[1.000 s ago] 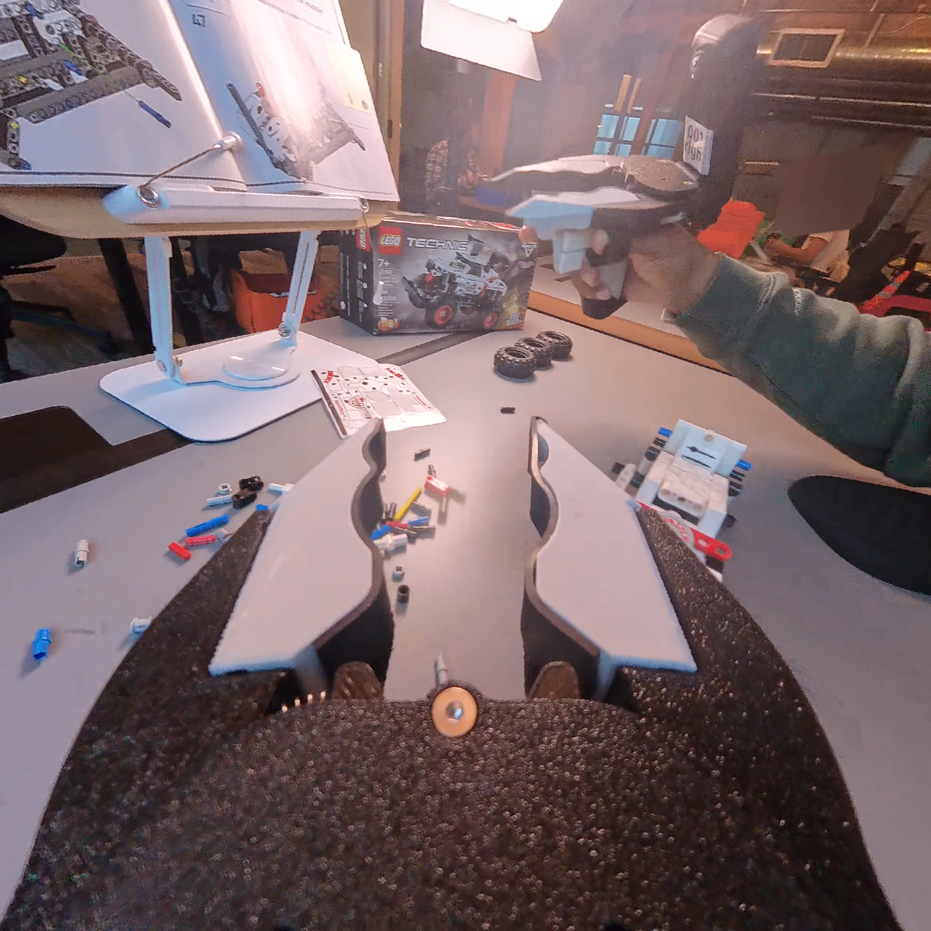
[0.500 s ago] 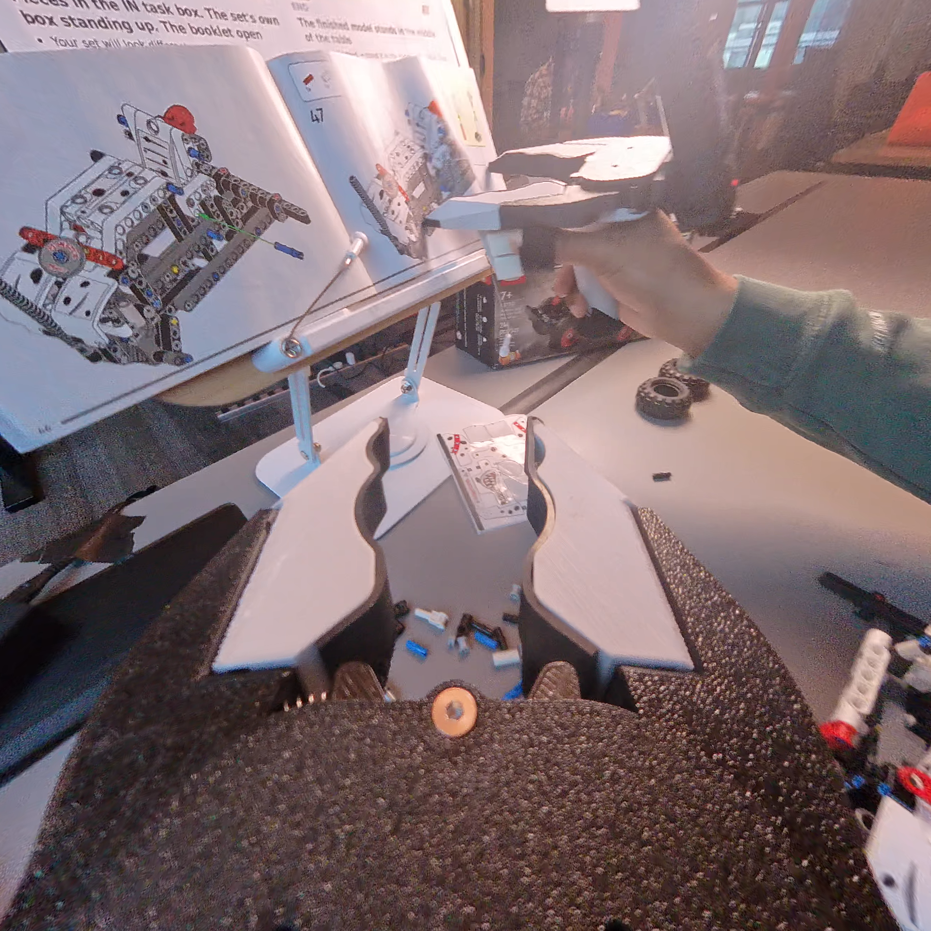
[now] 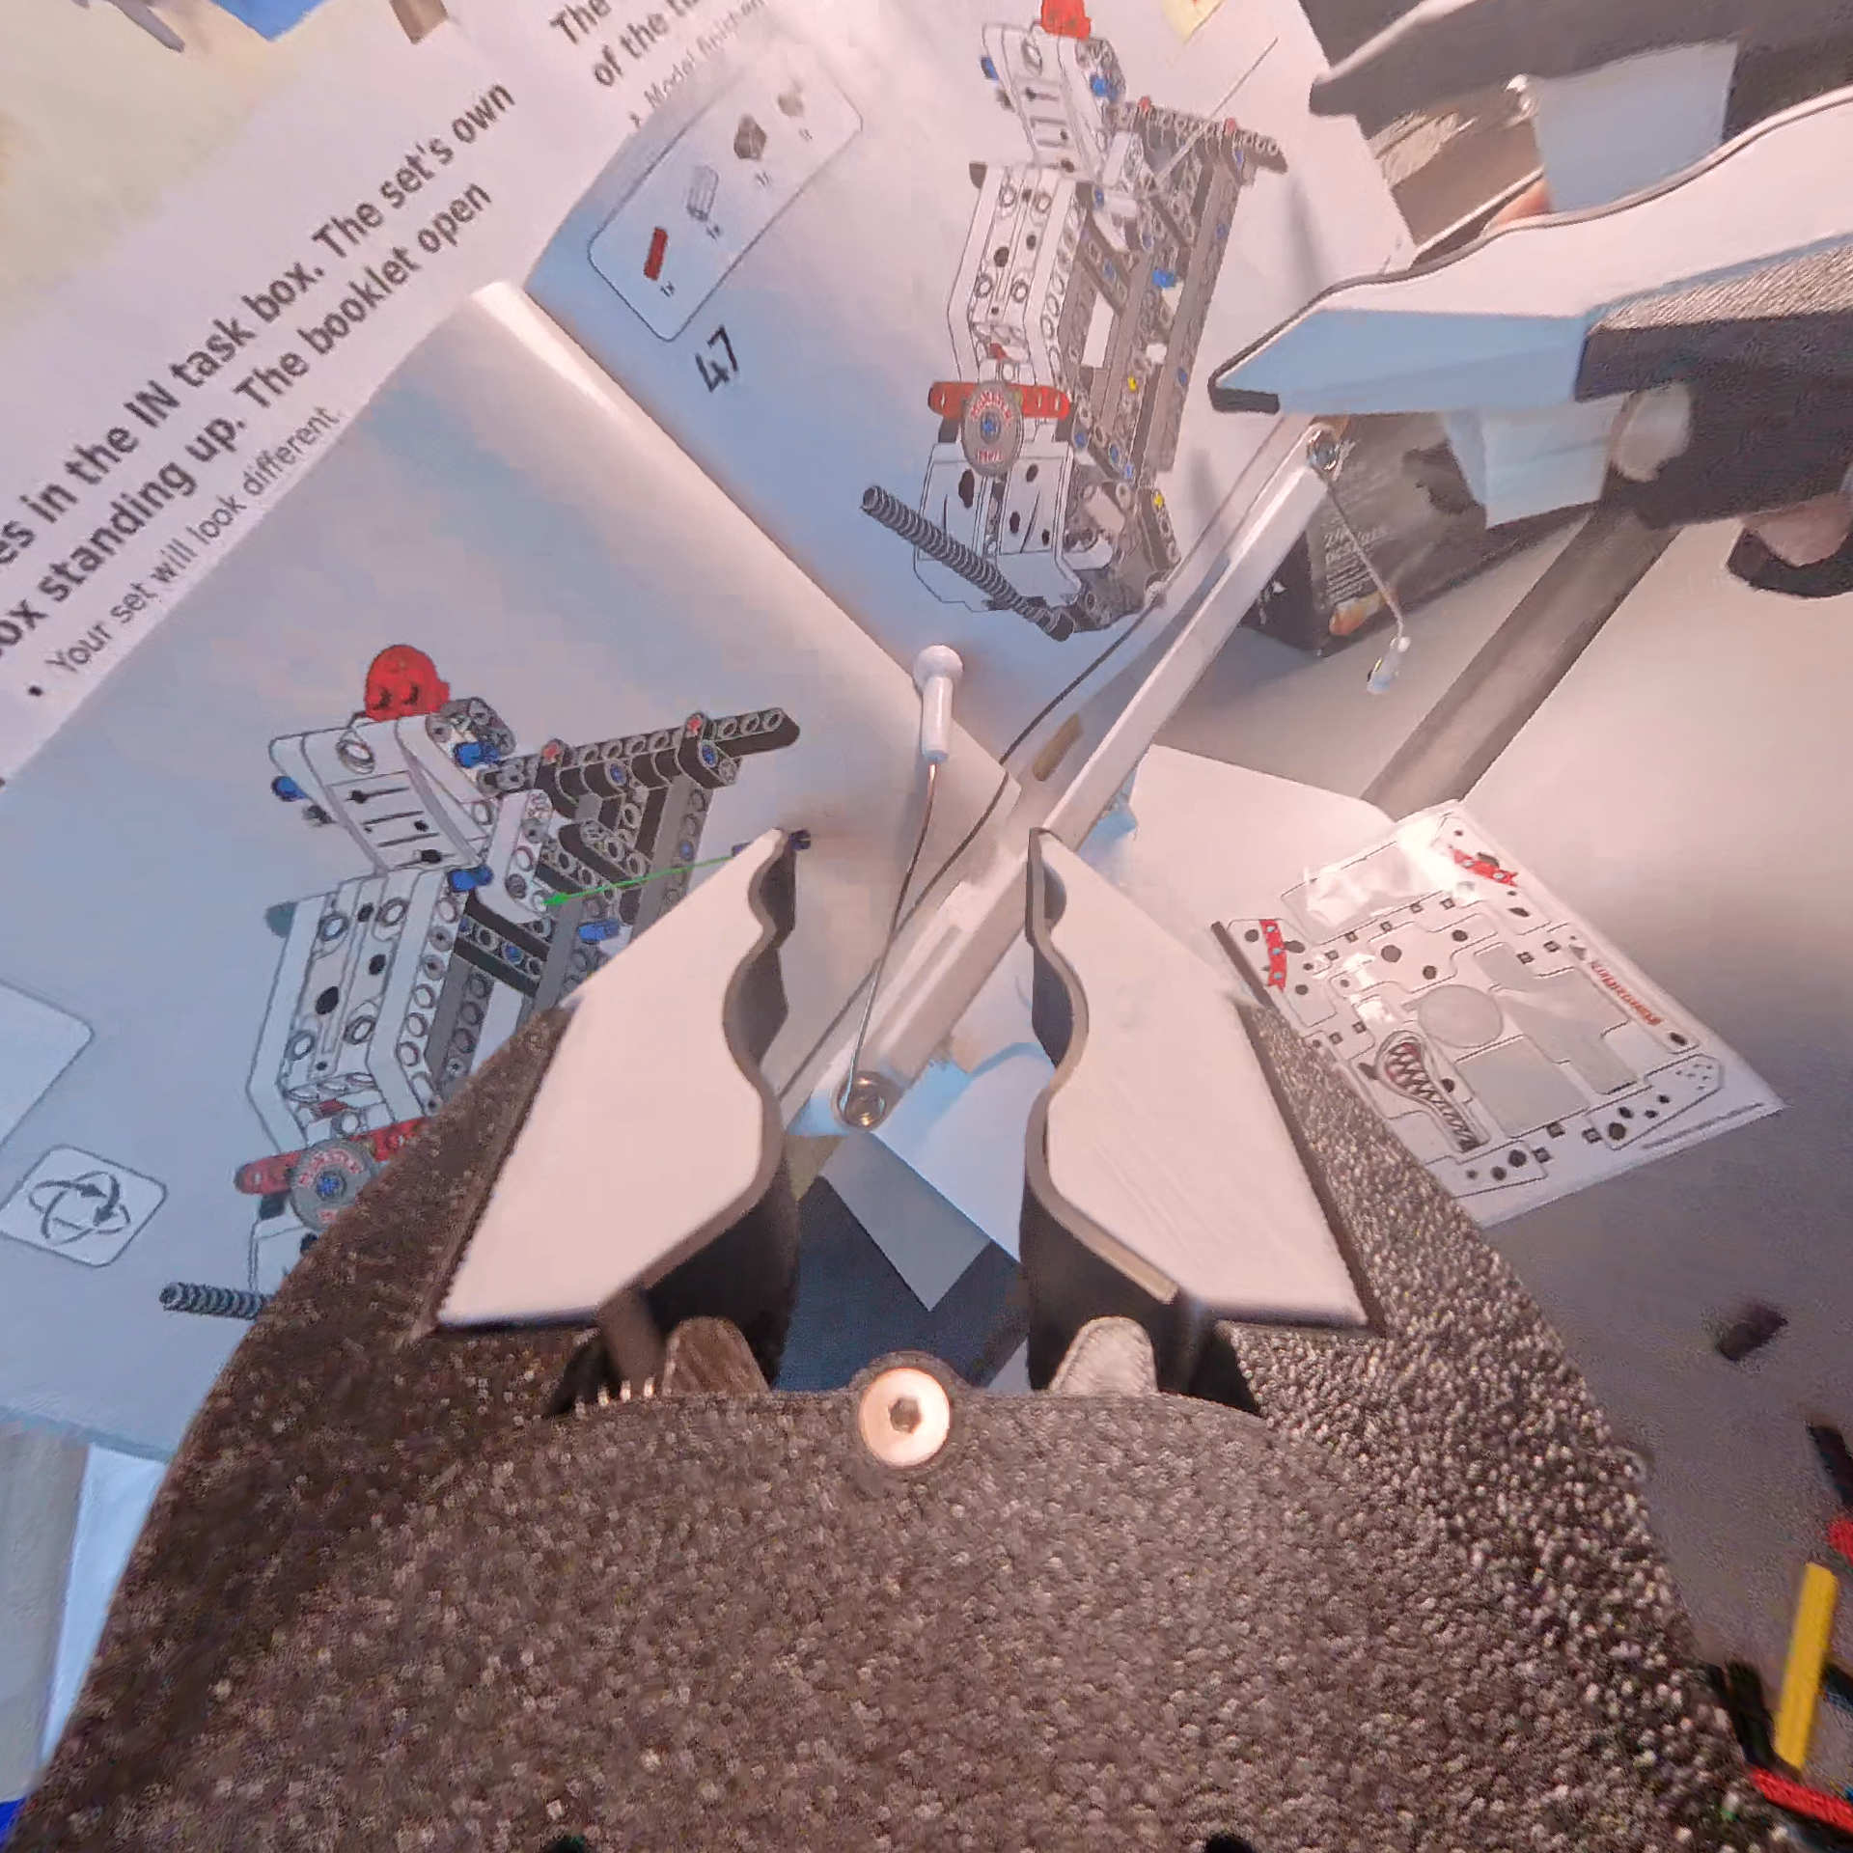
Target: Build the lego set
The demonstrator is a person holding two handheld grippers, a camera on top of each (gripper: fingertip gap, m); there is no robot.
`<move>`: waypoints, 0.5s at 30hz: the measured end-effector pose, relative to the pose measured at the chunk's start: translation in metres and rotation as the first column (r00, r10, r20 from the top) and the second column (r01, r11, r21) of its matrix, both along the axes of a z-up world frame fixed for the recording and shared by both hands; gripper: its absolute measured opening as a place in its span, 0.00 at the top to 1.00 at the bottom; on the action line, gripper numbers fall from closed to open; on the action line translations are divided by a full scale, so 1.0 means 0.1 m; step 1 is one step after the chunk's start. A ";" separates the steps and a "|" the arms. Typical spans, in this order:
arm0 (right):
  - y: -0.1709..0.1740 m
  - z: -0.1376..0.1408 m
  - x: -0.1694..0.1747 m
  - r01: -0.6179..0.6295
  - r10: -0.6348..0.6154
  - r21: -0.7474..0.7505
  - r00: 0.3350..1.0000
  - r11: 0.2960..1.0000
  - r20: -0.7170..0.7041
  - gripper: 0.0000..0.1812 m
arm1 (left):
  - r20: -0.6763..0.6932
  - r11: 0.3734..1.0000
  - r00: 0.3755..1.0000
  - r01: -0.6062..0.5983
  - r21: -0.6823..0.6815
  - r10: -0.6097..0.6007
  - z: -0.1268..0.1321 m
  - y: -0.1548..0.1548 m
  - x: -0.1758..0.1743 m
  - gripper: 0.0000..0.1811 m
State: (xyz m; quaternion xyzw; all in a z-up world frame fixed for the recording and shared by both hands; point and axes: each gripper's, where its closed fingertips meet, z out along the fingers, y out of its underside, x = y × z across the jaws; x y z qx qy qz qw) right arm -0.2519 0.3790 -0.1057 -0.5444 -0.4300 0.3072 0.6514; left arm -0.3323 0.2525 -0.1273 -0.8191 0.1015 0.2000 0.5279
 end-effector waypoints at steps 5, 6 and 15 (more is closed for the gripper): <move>0.10 -0.04 -0.13 0.012 -0.010 -0.049 0.999 0.999 0.035 0.58 | -0.032 1.000 0.999 -0.020 -0.021 0.020 -0.05 0.00 -0.10 0.93; 0.11 -0.03 -0.14 0.016 -0.014 -0.045 0.999 0.999 0.036 0.62 | -0.017 1.000 1.000 -0.010 -0.030 0.009 -0.08 -0.01 -0.10 0.96; -0.02 0.06 -0.05 -0.012 0.011 0.049 1.000 0.999 0.024 0.84 | 0.181 0.993 0.983 0.002 0.121 -0.024 -0.03 -0.14 -0.10 0.99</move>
